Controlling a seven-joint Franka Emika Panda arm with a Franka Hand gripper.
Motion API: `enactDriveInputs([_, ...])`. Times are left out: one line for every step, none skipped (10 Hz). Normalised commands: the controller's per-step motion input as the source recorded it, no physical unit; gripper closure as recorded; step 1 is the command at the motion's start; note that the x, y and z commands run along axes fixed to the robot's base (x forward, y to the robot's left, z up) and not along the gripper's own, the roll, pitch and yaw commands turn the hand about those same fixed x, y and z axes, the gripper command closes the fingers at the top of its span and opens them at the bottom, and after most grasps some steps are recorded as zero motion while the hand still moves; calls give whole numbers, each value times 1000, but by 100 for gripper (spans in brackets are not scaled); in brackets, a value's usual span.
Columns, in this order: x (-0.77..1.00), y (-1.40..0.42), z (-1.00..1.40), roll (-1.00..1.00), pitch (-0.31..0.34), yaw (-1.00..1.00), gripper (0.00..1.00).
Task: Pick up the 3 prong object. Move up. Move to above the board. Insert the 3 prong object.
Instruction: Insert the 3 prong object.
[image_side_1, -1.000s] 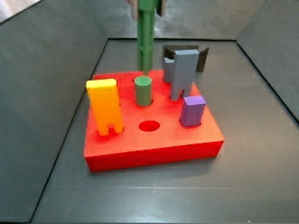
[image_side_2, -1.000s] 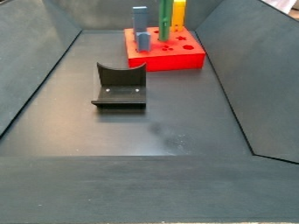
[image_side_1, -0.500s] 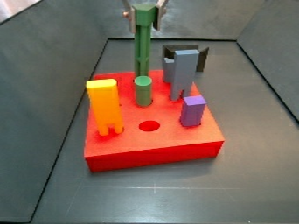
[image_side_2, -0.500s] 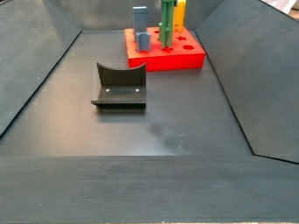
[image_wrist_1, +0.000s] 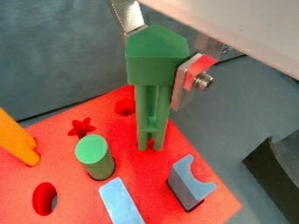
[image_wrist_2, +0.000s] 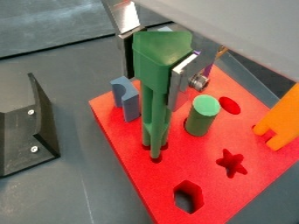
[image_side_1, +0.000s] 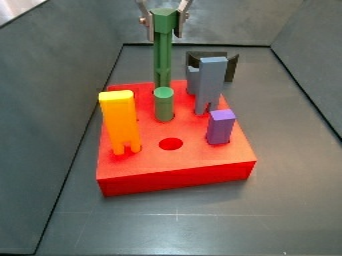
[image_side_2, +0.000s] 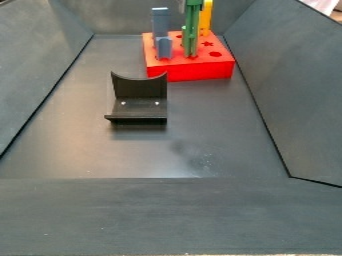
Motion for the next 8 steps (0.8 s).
enactDriveInputs([-180,74,-354,-79,-46,-163,100])
enactDriveInputs([-146,63,-351,-87,-59,-94,100])
enactDriveInputs([-63,54,-411,-120,-74,-31,100])
enactDriveInputs([0,29,-634,-147,-123,0,100])
enactDriveInputs([0,0,-817,-26,-180,0,100])
enactDriveInputs([43,-29,-634,0,-83,0,100])
enactDriveInputs([0,0,-129,-73,-100,0,100])
enactDriveInputs([0,0,0,0,0,0,100])
